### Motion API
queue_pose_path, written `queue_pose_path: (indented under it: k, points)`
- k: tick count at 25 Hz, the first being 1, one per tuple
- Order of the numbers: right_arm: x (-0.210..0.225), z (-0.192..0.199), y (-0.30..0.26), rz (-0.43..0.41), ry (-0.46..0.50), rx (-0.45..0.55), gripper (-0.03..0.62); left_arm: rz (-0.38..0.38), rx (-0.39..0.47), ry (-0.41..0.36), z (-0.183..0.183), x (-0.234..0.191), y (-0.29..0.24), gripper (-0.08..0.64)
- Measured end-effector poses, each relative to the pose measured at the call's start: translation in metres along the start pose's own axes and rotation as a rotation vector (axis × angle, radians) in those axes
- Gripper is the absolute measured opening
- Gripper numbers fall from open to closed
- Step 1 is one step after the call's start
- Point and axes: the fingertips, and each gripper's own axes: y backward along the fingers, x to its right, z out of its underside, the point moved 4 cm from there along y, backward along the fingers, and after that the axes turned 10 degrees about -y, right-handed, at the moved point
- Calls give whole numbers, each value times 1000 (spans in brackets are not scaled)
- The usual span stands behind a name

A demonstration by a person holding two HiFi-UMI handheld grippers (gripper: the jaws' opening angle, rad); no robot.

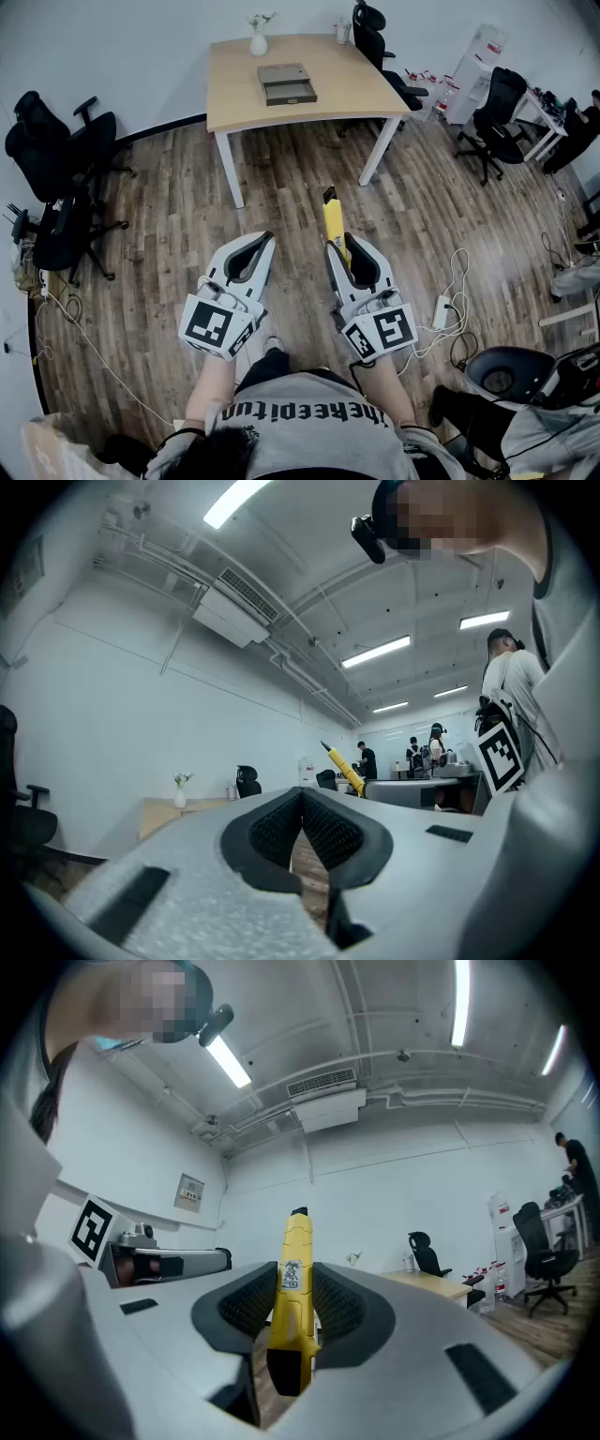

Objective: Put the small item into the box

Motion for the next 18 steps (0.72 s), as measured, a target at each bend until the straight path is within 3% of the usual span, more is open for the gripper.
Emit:
queue_pose_path:
  k: [18]
  points:
    - [-21,8,-23,12,14,9,121,7,15,2,5,-31,12,15]
